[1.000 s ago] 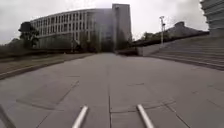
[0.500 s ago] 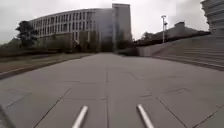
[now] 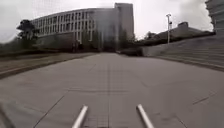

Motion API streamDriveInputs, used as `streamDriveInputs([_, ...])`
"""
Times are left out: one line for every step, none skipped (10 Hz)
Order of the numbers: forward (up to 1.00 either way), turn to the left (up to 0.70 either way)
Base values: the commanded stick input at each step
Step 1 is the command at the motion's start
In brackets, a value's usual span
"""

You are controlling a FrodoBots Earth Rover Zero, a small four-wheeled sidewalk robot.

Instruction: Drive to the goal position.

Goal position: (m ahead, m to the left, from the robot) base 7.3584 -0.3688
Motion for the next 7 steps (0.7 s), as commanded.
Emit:
streamDriveInputs([1.00,0.00])
streamDriveInputs([1.00,0.00])
streamDriveInputs([1.00,0.00])
streamDriveInputs([1.00,0.00])
streamDriveInputs([1.00,0.00])
streamDriveInputs([1.00,0.00])
streamDriveInputs([1.00,-0.10])
